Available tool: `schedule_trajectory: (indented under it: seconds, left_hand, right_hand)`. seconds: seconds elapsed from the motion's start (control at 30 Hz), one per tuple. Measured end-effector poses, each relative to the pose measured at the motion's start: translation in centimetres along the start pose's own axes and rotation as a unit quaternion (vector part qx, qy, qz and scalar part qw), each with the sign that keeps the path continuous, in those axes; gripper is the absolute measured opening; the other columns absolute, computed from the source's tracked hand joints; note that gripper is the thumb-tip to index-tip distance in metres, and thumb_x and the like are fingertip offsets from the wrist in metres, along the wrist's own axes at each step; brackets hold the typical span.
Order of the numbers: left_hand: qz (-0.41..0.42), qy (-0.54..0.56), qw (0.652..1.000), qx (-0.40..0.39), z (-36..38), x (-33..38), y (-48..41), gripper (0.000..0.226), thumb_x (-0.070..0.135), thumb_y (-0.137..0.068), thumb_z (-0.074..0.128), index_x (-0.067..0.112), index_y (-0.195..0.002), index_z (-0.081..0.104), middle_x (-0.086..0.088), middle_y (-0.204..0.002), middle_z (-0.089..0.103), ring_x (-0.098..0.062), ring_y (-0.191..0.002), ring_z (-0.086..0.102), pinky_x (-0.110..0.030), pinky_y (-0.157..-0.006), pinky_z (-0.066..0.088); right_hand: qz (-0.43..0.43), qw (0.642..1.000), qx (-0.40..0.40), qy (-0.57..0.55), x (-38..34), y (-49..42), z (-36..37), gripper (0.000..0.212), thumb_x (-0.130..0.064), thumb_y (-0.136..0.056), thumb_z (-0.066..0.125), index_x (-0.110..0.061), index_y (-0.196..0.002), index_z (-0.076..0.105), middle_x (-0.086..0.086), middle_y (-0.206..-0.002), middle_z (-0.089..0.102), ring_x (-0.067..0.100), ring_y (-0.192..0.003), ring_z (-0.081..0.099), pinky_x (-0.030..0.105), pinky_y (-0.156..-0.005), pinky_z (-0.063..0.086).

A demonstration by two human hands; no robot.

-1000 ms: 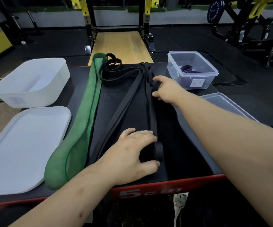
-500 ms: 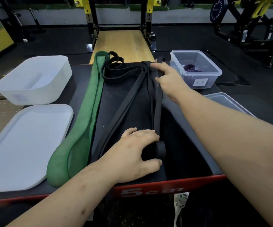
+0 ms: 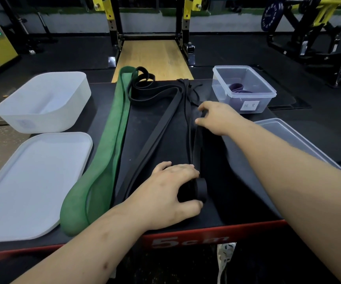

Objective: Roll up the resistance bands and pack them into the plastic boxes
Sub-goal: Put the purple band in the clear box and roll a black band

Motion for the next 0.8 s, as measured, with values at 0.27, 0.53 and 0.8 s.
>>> schedule_trajectory:
  seconds: [0.27, 0.53, 0.8]
  left_hand:
    - [0.011, -0.021, 1.000, 0.006, 0.0, 0.1, -0.1, 0.069, 0.057, -0.082, 0.063, 0.029, -0.144, 0.052, 0.014, -0.152, 0.048, 0.012, -0.146, 0.022, -0.033, -0.126, 0.010]
    - [-0.012, -0.041, 0.999, 0.004, -0.3, -0.1, 0.4, 0.070, 0.059, -0.085, 0.064, 0.034, -0.148, 0.047, 0.016, -0.156, 0.042, 0.012, -0.146, 0.021, -0.028, -0.126, 0.007]
    - [-0.011, -0.031, 0.999, 0.006, -0.3, -0.3, 0.3, 0.062, 0.057, -0.086, 0.066, 0.035, -0.143, 0.052, 0.025, -0.147, 0.041, 0.023, -0.136, 0.013, -0.029, -0.125, 0.012]
  right_hand:
    - [-0.047, 0.992, -0.071, -0.097, -1.4, 7.9, 2.6, 0.057, -0.034, -0.087, 0.079, -0.035, -0.137, 0.054, -0.008, -0.108, 0.066, 0.016, -0.098, 0.063, 0.031, -0.090, 0.051]
    - [-0.144, 0.983, -0.050, -0.100, -2.3, 9.6, 3.7, 0.045, -0.022, -0.094, 0.072, -0.037, -0.135, 0.062, -0.015, -0.137, 0.059, 0.009, -0.125, 0.056, 0.031, -0.111, 0.043]
    - [-0.147, 0.985, -0.078, -0.033, -2.0, 13.8, 3.5, 0.046, -0.027, -0.100, 0.063, -0.036, -0.144, 0.052, -0.012, -0.149, 0.053, 0.012, -0.135, 0.050, 0.028, -0.112, 0.038]
Point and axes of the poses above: each hand's wrist, its own y-axis away from the middle knuckle, its own z-axis out of the palm, x = y × z, the point moved 8 cm from there along -y, towards the middle knuckle
